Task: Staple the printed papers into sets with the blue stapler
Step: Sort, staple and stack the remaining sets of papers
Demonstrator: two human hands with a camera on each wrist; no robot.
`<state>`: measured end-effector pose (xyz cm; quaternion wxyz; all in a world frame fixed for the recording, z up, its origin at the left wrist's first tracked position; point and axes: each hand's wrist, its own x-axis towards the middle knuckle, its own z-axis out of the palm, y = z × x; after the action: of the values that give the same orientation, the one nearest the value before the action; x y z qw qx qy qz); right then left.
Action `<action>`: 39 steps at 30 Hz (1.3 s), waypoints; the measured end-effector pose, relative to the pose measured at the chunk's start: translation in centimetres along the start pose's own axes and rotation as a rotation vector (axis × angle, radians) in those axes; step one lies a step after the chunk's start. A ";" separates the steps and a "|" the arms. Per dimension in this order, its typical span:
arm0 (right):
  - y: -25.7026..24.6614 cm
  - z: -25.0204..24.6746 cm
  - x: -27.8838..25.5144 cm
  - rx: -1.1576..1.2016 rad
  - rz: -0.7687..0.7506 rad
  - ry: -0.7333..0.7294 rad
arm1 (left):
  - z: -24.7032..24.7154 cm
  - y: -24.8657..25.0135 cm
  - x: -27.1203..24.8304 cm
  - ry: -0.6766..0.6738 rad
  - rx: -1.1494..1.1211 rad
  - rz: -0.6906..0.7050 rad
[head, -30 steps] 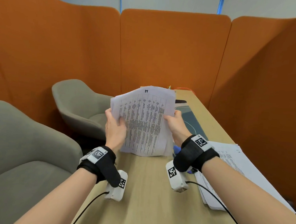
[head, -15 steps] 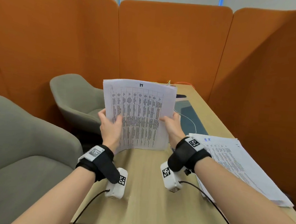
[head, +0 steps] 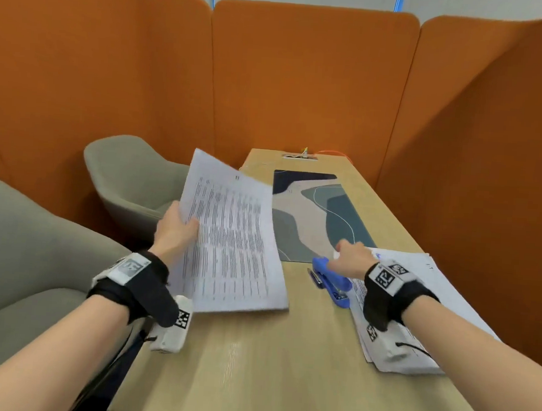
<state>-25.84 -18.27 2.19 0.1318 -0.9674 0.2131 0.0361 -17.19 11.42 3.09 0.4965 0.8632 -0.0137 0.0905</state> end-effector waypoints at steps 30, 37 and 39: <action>5.0 1.1 -9.2 0.278 -0.163 0.385 | 14.9 9.7 -8.9 -0.853 -0.469 -0.262; 8.7 -0.4 -11.6 0.205 -0.061 0.399 | 18.4 12.3 -10.9 -0.988 -0.365 -0.081; 10.0 -0.8 -12.3 0.195 -0.020 0.393 | 19.6 13.3 -11.7 -1.003 -0.314 -0.001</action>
<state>-41.20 -22.33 2.15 0.1810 -0.9406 0.2275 -0.1751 -27.45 -12.97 2.79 0.5525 0.7157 -0.2628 -0.3370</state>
